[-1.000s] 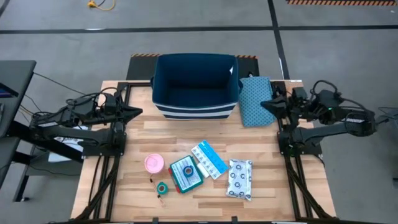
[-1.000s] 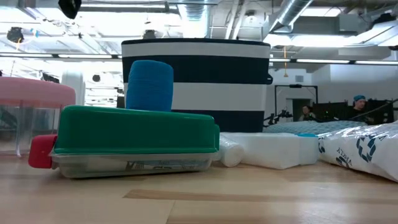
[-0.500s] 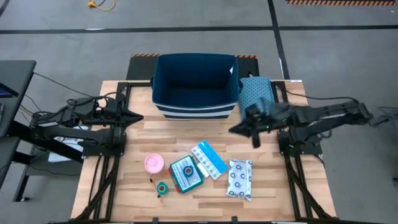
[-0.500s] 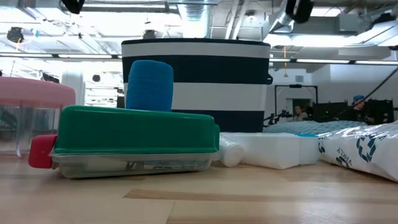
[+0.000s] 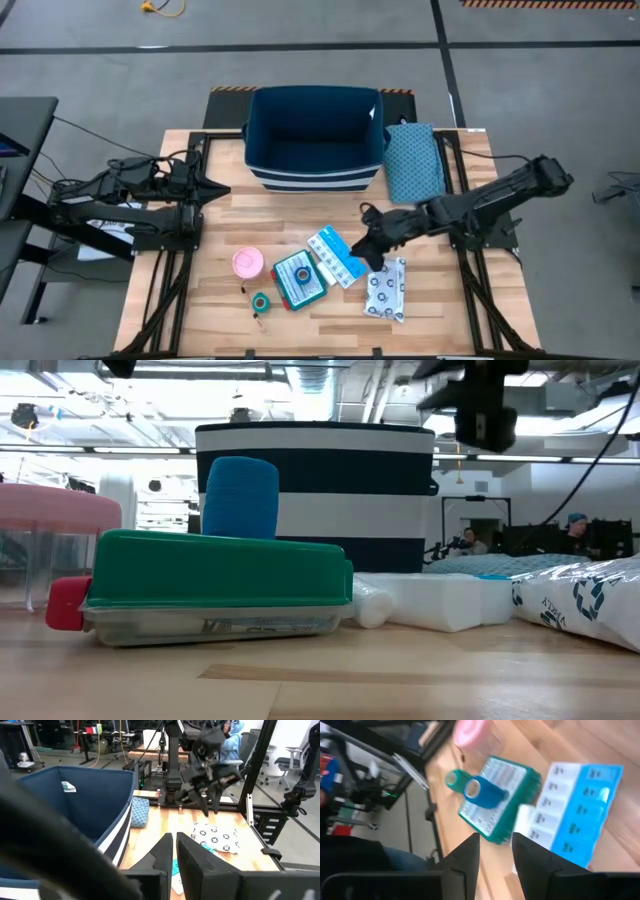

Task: Pick & place medical supplies in basket/bin
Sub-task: Put the blue bandage into the bin

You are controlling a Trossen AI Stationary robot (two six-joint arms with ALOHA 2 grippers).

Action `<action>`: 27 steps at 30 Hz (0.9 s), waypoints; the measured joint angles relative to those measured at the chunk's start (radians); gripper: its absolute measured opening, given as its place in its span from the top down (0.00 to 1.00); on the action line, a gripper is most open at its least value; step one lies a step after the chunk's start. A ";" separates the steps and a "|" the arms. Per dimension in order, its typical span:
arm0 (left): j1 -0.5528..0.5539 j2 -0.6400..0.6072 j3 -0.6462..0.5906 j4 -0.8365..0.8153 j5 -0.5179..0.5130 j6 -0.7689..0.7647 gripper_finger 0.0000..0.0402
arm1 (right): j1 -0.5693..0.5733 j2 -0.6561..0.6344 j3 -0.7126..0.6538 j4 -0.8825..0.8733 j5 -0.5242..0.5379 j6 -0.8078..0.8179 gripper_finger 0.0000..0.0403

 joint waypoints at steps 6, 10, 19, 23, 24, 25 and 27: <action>0.000 0.000 0.000 -0.003 0.000 -0.006 0.97 | -0.005 0.084 0.045 -0.009 0.000 0.005 0.66; 0.000 0.000 0.000 -0.004 0.000 -0.006 0.97 | -0.004 0.127 0.086 -0.029 -0.003 -0.017 0.60; 0.000 0.000 0.000 -0.026 0.000 -0.018 0.97 | -0.012 0.253 0.138 -0.202 0.000 -0.023 0.50; 0.000 0.000 0.000 -0.026 0.001 -0.023 0.97 | -0.013 0.309 0.140 -0.201 0.002 -0.016 0.49; 0.000 0.000 0.000 -0.026 0.001 -0.024 0.97 | -0.013 0.320 0.140 -0.201 0.004 -0.016 0.49; 0.000 0.000 0.000 -0.026 0.001 -0.024 0.97 | -0.012 0.331 0.140 -0.198 0.006 -0.015 0.49; 0.000 0.000 0.000 -0.026 0.001 -0.024 0.97 | -0.012 0.349 0.140 -0.200 0.007 -0.008 0.50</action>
